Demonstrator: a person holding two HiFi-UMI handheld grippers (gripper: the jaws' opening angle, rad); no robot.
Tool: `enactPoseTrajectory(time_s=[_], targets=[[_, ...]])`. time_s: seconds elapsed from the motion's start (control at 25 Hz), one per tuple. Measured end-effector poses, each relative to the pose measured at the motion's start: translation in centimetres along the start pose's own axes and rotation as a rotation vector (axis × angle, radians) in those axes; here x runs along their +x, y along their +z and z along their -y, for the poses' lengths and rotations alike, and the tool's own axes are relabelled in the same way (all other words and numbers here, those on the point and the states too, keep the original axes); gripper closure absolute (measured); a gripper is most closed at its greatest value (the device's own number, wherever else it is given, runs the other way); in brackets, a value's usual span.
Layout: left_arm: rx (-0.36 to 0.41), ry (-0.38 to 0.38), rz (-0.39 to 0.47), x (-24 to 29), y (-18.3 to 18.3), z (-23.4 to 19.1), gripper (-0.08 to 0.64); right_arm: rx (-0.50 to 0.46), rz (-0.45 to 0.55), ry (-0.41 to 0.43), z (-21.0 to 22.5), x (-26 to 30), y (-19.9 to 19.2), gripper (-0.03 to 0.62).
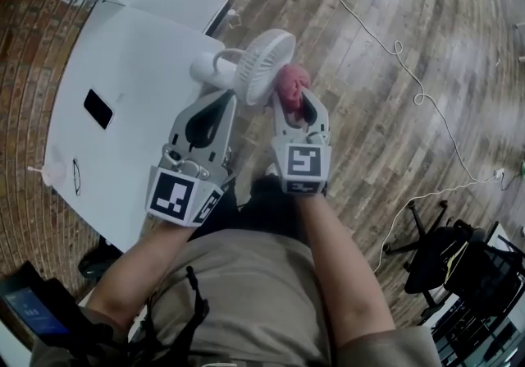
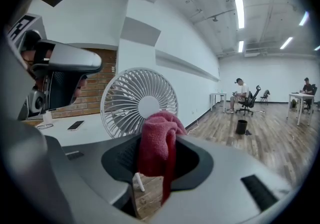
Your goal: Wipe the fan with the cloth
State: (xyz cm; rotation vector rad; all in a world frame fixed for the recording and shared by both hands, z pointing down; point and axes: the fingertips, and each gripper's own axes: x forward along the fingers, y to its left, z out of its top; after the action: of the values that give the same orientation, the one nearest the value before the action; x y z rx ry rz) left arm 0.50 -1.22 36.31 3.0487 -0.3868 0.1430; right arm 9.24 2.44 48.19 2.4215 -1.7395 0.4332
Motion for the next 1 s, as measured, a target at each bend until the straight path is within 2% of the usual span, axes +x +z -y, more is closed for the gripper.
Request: enactPoseTrajectory(time_s=[0.32, 0.76, 1.0], targets=[[-0.006, -0.009, -0.008, -1.0, -0.3, -0.6, 0.558, 0.060, 0.009, 0.008, -2.2, -1.2, -0.2, 0.420], [-0.019, -0.077, -0.033, -2.3, -0.9, -1.2, 0.558, 0.126, 0.077, -0.043, -4.8, -2.7, 2.9, 0.420], [-0.023, -0.129, -0.029, -2.8, -1.0, -1.1, 0.558, 0.148, 0.081, -0.067, -6.0, -3.6, 4.1, 0.420]])
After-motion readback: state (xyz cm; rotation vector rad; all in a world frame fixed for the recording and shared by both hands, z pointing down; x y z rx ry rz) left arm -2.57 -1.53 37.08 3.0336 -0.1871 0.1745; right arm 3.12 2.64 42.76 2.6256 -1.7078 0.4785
